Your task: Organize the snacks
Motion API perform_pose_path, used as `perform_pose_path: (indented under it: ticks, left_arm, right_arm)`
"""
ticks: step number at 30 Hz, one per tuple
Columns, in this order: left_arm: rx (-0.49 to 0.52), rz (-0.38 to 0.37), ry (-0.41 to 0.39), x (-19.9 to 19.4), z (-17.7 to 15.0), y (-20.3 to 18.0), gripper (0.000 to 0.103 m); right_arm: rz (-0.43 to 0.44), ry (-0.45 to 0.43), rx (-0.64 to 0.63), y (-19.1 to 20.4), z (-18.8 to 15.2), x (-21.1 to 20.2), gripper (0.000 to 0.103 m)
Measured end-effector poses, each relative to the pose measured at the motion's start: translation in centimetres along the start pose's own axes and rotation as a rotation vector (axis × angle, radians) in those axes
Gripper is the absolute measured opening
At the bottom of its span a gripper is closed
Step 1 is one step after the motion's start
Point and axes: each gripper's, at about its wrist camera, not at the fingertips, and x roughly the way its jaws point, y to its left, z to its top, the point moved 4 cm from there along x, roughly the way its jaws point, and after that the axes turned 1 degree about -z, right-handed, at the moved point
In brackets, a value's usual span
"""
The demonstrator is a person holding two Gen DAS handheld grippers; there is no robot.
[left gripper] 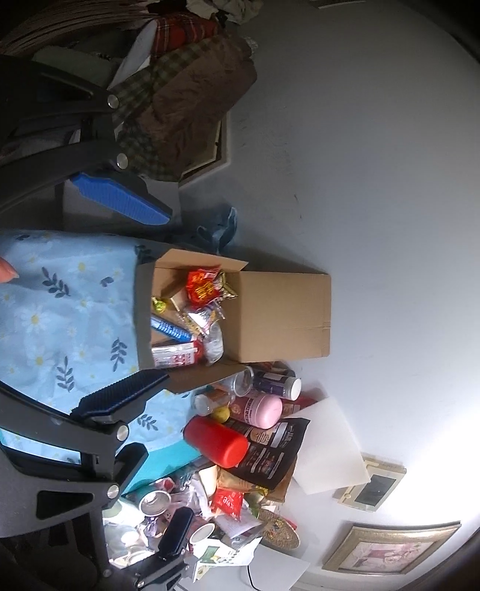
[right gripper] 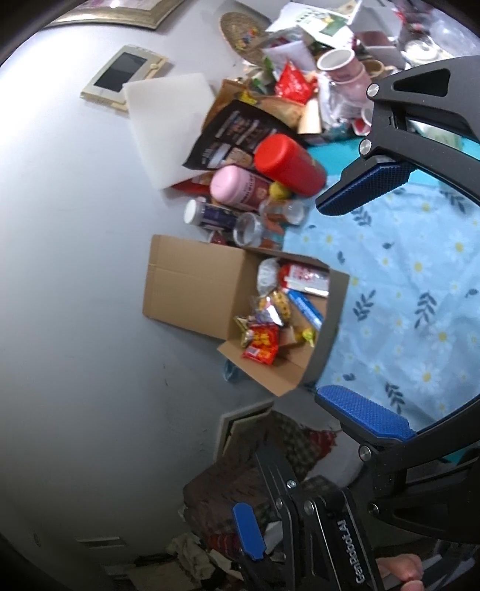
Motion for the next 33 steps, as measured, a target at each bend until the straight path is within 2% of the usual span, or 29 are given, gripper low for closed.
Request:
perform_pose_path:
  ticks: [8,33]
  left_arm:
    - [-0.018,-0.005,0.017,-0.4,-1.6,0.3,0.081]
    - [-0.047,0.021,0.003,-1.4,-1.6,2.2,0.081]
  right_arm:
    - [-0.011,0.013,-0.013,0.2,-0.9,-0.3,0.094]
    - [-0.013,0.01,-0.005,1.0,-0.7,-0.5,0.094]
